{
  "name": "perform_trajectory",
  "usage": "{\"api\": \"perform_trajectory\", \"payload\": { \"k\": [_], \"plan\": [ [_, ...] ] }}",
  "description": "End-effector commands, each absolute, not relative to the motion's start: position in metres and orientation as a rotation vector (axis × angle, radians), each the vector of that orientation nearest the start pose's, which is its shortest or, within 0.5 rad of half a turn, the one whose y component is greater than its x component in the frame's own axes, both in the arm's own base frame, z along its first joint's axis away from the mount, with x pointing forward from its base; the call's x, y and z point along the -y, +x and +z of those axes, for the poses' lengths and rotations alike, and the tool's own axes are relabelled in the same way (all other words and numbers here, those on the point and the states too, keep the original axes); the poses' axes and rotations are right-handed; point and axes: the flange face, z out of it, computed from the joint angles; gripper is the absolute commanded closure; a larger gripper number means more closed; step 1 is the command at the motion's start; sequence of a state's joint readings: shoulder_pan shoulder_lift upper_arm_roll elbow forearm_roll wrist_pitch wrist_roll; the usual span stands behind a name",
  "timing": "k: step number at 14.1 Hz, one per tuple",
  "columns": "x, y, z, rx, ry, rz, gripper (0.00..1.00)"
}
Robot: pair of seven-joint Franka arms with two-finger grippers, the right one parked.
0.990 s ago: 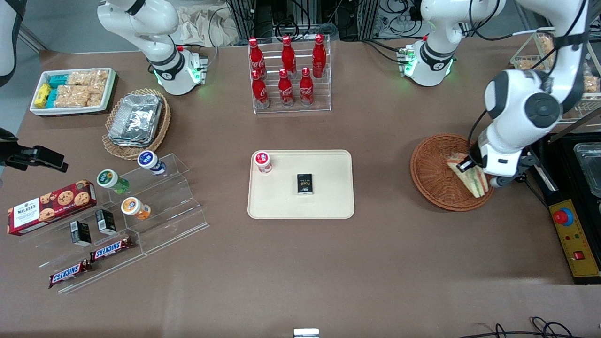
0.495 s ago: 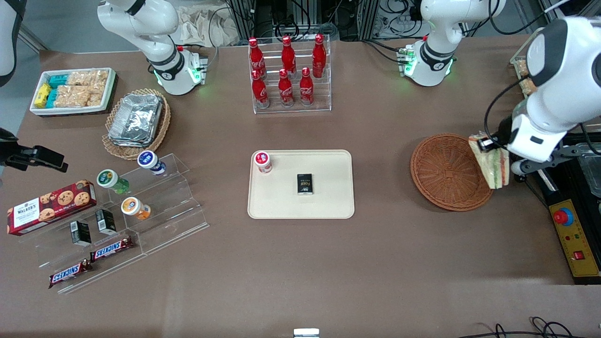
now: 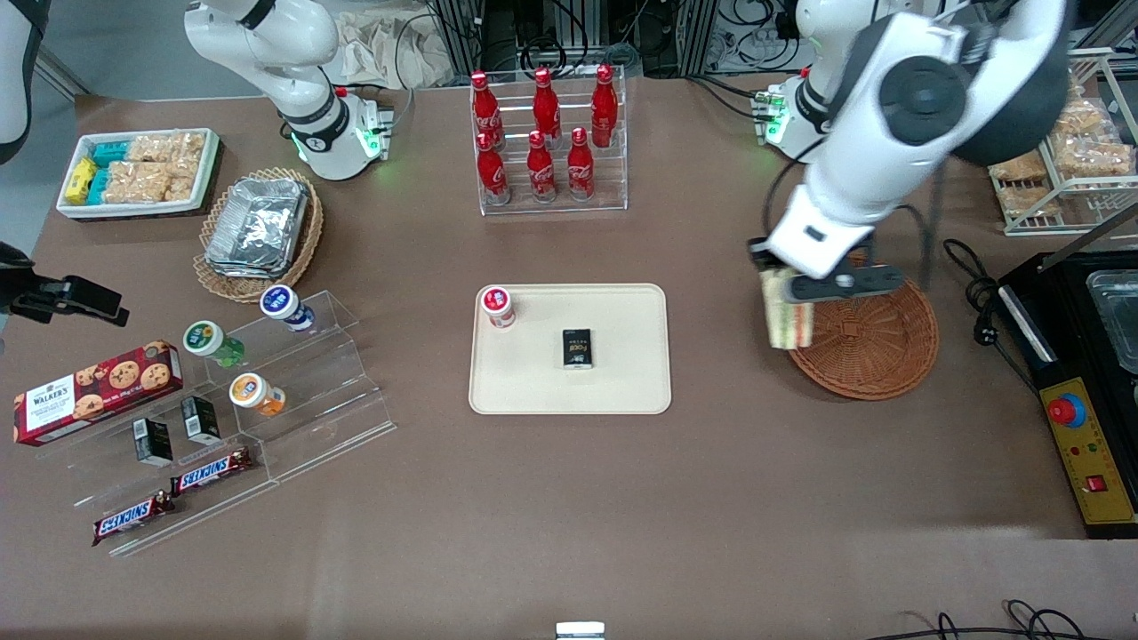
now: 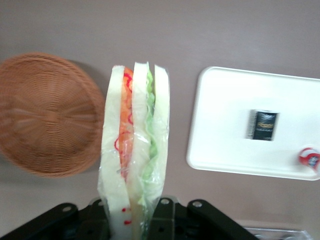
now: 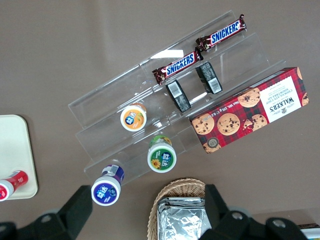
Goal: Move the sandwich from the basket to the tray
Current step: 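Carry the sandwich with the left gripper over to the white tray, then lower the sandwich onto the tray beside the black tissue pack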
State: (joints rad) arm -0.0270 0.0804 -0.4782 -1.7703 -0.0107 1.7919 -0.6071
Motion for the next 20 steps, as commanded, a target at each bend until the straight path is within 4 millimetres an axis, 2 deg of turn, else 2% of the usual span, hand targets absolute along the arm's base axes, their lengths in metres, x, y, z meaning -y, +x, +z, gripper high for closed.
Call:
{"api": "perform_trajectory", "payload": {
  "k": [1, 4, 5, 6, 8, 11, 14, 15, 16, 17, 20],
  "plan": [
    [0.324, 0.514, 0.459, 0.185, -3.169, 0.095, 1.00],
    [0.363, 0.517, 0.387, 0.140, -3.192, 0.109, 1.00],
    [0.368, 0.524, 0.358, 0.146, -3.198, 0.099, 1.00],
    [0.381, 0.522, 0.328, 0.121, -3.192, 0.098, 1.00],
    [0.390, 0.521, 0.283, 0.107, -3.176, 0.091, 1.00],
    [0.393, 0.520, 0.256, 0.110, -3.190, 0.125, 1.00],
    [0.398, 0.518, 0.242, 0.106, -3.212, 0.133, 1.00],
    [0.399, 0.517, 0.238, 0.109, -3.213, 0.137, 0.80],
    [0.400, 0.516, 0.238, 0.104, -3.213, 0.137, 0.30],
    [0.403, 0.514, 0.237, 0.104, -3.217, 0.144, 0.00],
    [0.403, 0.514, 0.235, 0.126, -3.217, 0.151, 0.00]
  ]
}}
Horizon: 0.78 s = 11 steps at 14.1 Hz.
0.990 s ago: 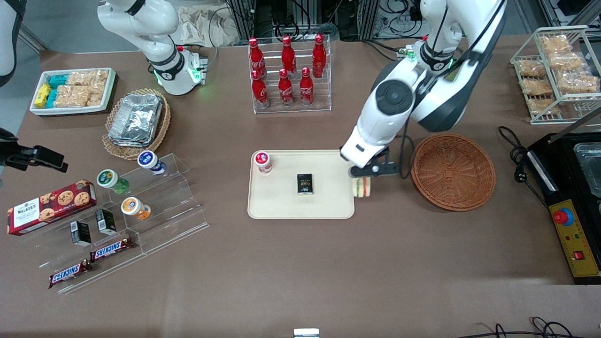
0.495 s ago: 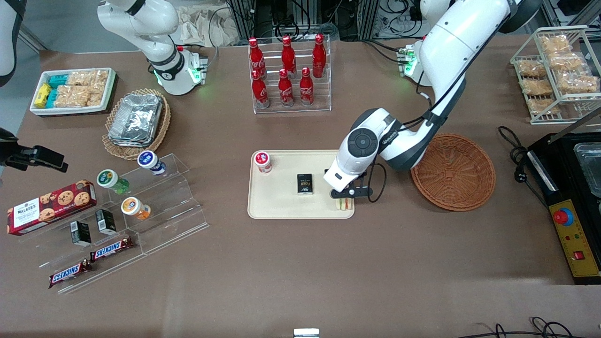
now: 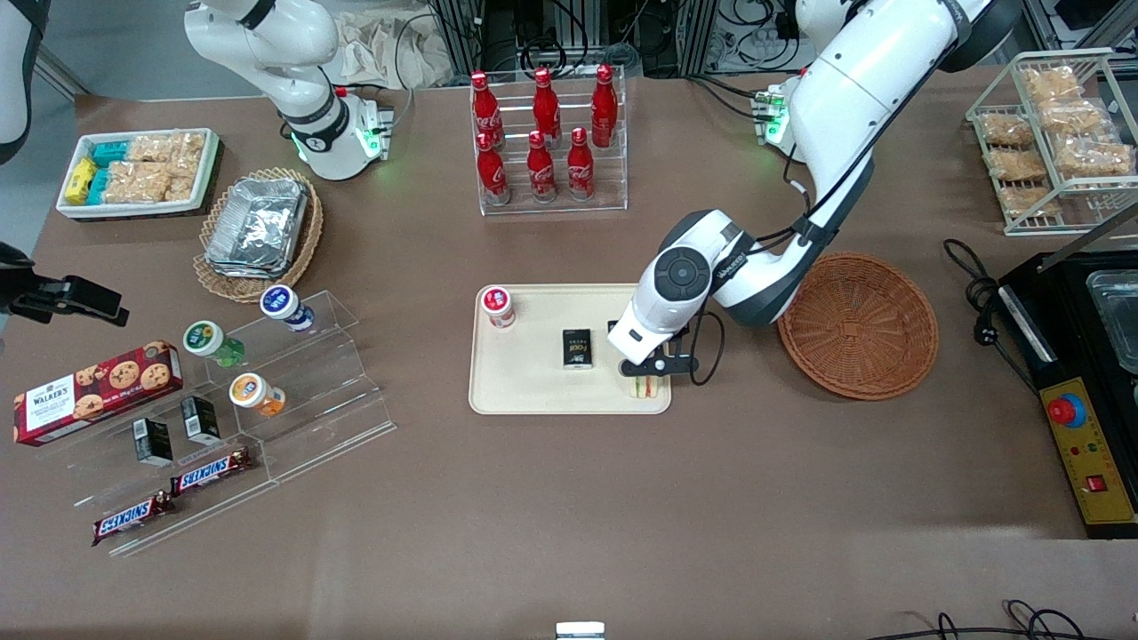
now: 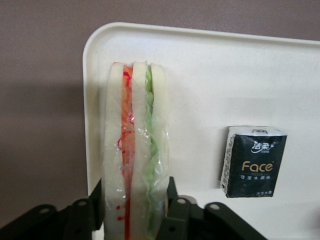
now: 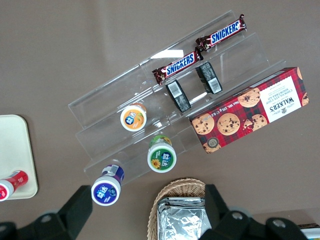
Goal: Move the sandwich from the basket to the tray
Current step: 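Lower the sandwich onto the tray beside the black tissue pack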
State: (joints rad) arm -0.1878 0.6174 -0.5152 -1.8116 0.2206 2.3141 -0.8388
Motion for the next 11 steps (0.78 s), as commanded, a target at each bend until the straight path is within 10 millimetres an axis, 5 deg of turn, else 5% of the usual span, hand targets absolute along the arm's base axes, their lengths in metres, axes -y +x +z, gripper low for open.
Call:
{"api": "perform_trajectory", "payload": {
  "k": [1, 5, 7, 11],
  "plan": [
    [0.402, 0.517, 0.239, 0.164, -3.224, 0.158, 0.00],
    [0.402, 0.528, 0.273, 0.222, -3.243, 0.098, 0.00],
    [0.399, 0.535, 0.315, 0.250, -3.224, 0.050, 0.00],
    [0.334, 0.570, 0.410, 0.445, -3.110, 0.112, 0.00]
  ]
}}
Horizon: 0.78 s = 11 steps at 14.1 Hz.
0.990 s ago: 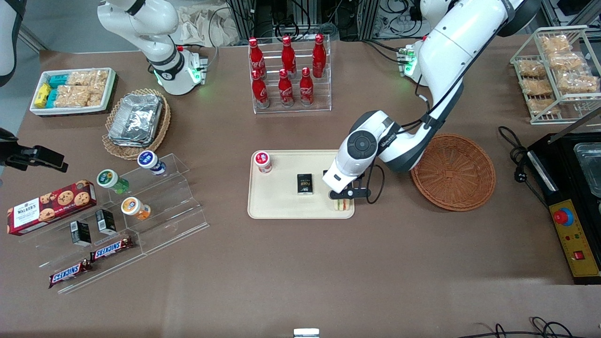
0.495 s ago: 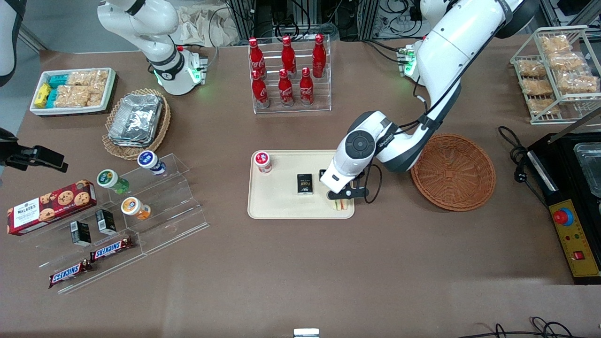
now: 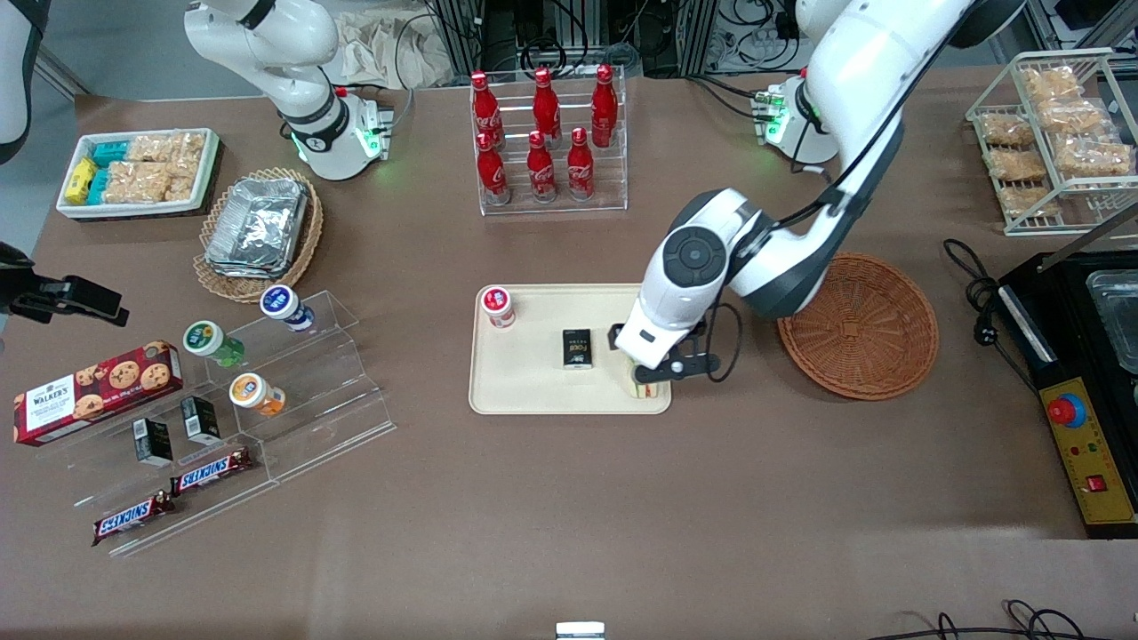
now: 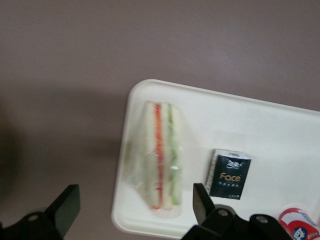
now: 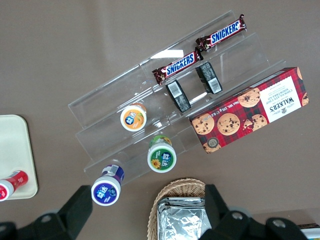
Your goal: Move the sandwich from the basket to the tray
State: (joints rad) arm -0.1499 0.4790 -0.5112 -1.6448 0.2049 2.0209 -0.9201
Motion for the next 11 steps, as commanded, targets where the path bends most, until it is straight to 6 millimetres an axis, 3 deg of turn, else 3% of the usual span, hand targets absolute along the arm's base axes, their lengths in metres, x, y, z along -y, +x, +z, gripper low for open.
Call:
{"api": "perform_trajectory", "payload": {
  "k": [1, 3, 6, 9, 11],
  "plan": [
    [0.326, 0.567, 0.445, 0.428, -3.131, 0.094, 0.00],
    [0.267, 0.574, 0.500, 0.426, -3.165, 0.059, 0.00],
    [0.205, 0.553, 0.569, 0.364, -3.181, 0.052, 0.00],
    [0.136, 0.536, 0.602, 0.261, -3.192, -0.019, 0.00],
    [0.104, 0.531, 0.613, 0.123, -3.196, -0.005, 0.00]
  ]
}}
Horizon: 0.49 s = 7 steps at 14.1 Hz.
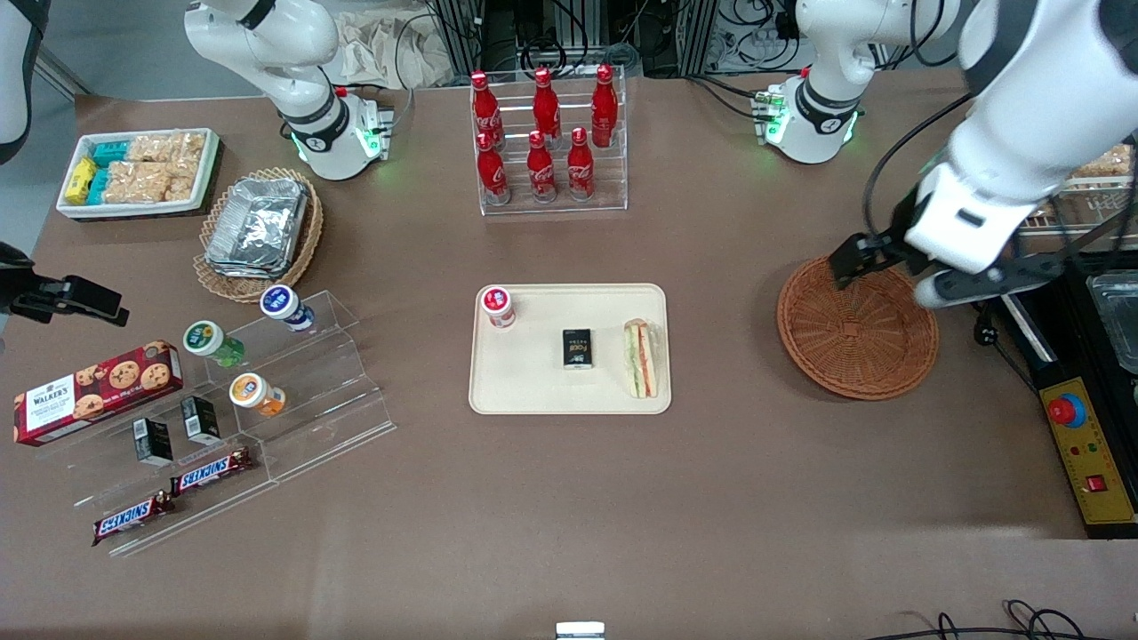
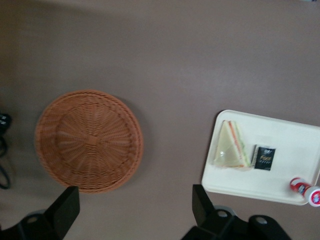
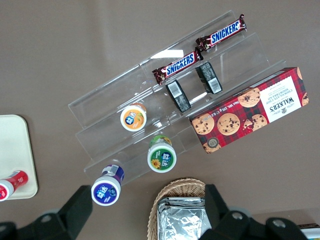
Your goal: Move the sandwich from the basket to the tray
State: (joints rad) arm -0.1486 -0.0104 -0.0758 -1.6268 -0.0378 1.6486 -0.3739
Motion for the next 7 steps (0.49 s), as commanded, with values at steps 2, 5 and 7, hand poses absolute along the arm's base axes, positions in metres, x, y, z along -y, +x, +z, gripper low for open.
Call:
{"api": "perform_trajectory", "payload": {
  "k": [2, 5, 7],
  "plan": [
    [0.074, 0.532, 0.616, -0.043, -3.183, -0.012, 0.00],
    [0.042, 0.538, 0.616, -0.140, -3.120, -0.023, 0.00],
    [0.029, 0.544, 0.618, -0.190, -3.116, -0.026, 0.00]
  ]
}}
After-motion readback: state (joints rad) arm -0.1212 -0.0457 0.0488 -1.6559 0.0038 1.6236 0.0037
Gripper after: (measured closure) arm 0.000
